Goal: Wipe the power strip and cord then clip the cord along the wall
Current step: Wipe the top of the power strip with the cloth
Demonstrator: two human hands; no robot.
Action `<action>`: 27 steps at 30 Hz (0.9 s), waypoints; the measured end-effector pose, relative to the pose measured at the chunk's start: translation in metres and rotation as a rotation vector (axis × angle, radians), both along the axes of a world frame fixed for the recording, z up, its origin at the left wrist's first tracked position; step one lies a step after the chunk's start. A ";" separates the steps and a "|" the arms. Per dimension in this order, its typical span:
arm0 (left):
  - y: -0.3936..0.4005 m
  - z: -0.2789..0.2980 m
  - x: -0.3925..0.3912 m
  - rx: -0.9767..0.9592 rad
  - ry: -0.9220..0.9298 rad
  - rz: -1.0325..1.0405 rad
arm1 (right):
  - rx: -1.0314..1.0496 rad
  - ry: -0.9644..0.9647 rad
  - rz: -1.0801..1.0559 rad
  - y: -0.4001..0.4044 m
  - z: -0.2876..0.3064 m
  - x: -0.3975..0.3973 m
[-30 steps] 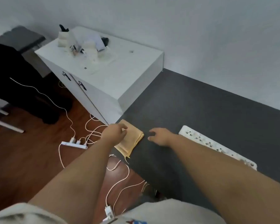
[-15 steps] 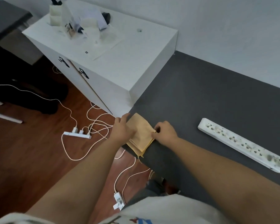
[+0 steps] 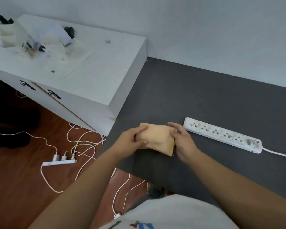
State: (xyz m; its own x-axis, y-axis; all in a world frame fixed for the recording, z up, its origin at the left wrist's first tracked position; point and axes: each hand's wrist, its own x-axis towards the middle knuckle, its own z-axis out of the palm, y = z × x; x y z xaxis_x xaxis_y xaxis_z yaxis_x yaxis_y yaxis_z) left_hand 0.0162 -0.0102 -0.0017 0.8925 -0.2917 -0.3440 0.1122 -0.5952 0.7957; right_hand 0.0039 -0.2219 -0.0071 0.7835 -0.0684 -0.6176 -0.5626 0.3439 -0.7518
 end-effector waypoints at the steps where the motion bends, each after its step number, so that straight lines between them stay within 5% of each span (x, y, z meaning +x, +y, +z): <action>1: -0.006 0.000 0.004 0.065 -0.048 -0.065 | 0.003 0.001 -0.005 -0.007 0.003 -0.002; 6: -0.041 0.003 0.029 0.174 -0.222 -0.244 | -0.105 -0.037 0.110 -0.044 0.007 -0.018; 11: -0.079 0.000 0.041 0.219 -0.434 -0.247 | -0.677 -0.045 0.443 -0.072 0.017 -0.033; 14: -0.099 0.004 0.049 0.094 -0.365 -0.341 | -0.768 -0.091 0.359 -0.088 0.019 -0.042; 17: -0.120 0.009 0.045 -0.171 -0.028 -0.340 | -0.480 -0.086 0.013 -0.103 0.026 -0.051; 22: -0.156 0.000 0.028 -0.392 0.251 -0.231 | 0.099 -0.204 -0.525 -0.114 0.033 -0.048; 27: -0.192 -0.010 -0.006 -0.450 0.364 -0.146 | 0.125 -0.142 -0.824 -0.110 0.036 -0.034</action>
